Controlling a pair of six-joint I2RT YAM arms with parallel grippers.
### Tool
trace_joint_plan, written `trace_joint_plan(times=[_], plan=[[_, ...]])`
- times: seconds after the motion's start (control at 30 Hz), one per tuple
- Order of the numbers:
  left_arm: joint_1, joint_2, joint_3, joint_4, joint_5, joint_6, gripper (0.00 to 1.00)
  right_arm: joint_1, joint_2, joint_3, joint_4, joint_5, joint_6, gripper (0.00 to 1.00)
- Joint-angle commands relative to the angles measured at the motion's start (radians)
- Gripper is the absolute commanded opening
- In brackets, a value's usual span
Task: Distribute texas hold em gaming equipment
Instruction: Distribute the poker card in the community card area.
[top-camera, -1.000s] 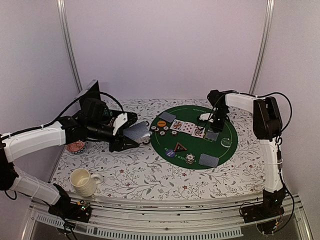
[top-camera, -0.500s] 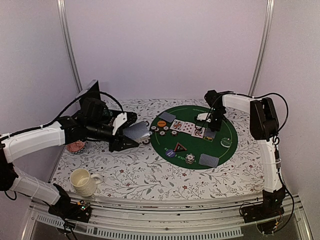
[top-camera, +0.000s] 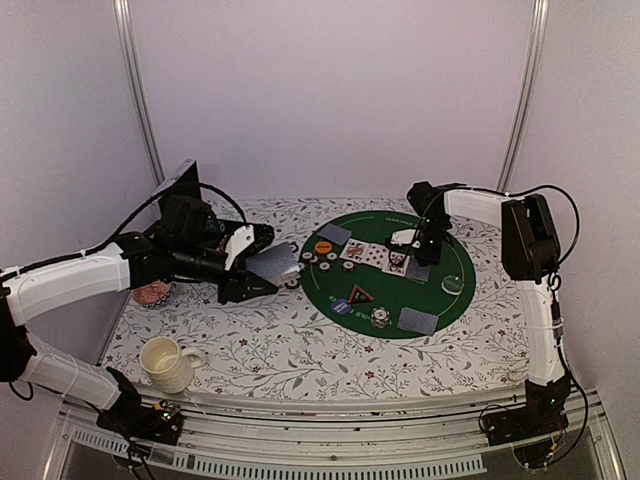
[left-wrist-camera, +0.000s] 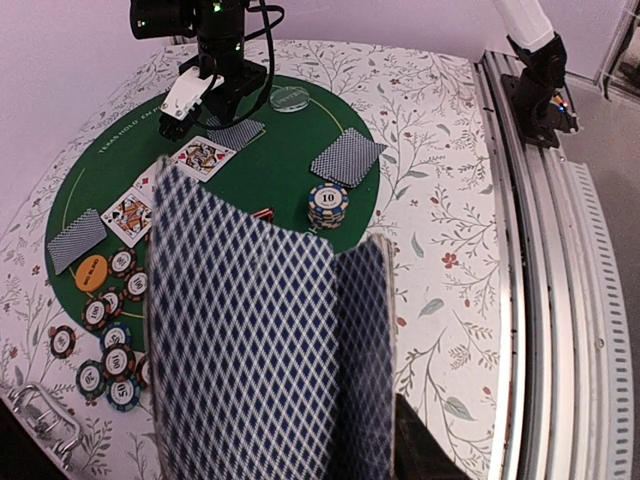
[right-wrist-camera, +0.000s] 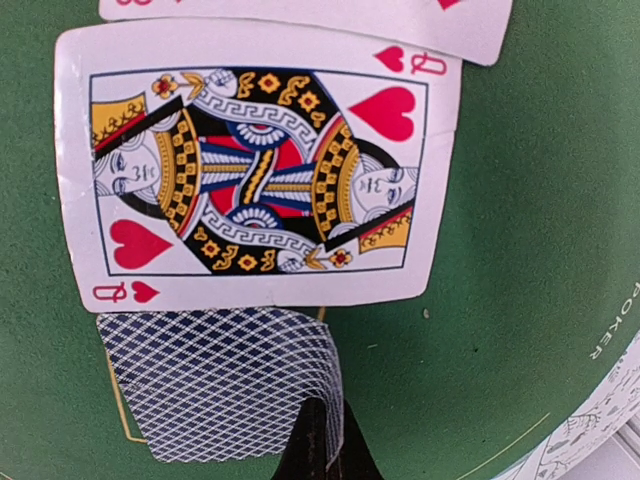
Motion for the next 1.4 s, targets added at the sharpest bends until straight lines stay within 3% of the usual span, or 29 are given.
trace_joint_plan(times=[0.0,0.17,0.27,0.4,0.57,0.63,0.67,0.7,0.93,1.03,1.17,1.27,1.37], plan=[[-0.014,-0.025,-0.002,0.010,0.006,0.013,0.38,0.011,-0.029,-0.024,-0.036,-0.047,-0.018,0.02],[-0.014,-0.027,-0.003,0.010,0.004,0.012,0.38,0.011,-0.015,-0.023,-0.025,-0.022,0.000,0.03],[-0.014,-0.027,-0.003,0.010,0.004,0.012,0.38,0.011,-0.010,-0.024,-0.011,0.002,0.008,0.11],[-0.012,-0.027,-0.003,0.010,0.004,0.013,0.38,0.011,-0.014,-0.024,0.003,0.024,0.022,0.42],[-0.014,-0.028,-0.003,0.010,0.003,0.012,0.38,0.012,-0.032,-0.033,0.037,0.055,0.039,0.58],[-0.014,-0.030,-0.003,0.010,0.003,0.013,0.38,0.014,-0.051,-0.038,0.074,0.088,0.047,0.70],[-0.015,-0.030,-0.003,0.010,0.003,0.013,0.38,0.016,-0.065,-0.042,0.098,0.110,0.053,0.91],[-0.013,-0.030,-0.003,0.010,0.004,0.013,0.38,0.018,-0.081,-0.045,0.127,0.134,0.057,1.00],[-0.014,-0.031,-0.003,0.010,0.003,0.015,0.38,0.092,-0.319,-0.158,0.473,0.237,0.083,0.99],[-0.014,-0.033,-0.004,0.010,0.001,0.018,0.38,0.153,-0.438,-0.184,0.569,0.190,0.179,0.99],[-0.013,-0.031,-0.005,0.010,0.001,0.017,0.38,0.253,-0.594,-0.245,0.623,-0.119,0.404,0.99],[-0.014,-0.029,-0.004,0.010,0.002,0.017,0.38,0.354,-0.746,-0.436,0.846,-0.379,0.558,0.99],[-0.015,-0.026,-0.003,0.010,0.003,0.017,0.38,0.463,-0.807,-0.602,1.052,-0.542,0.648,0.99]])
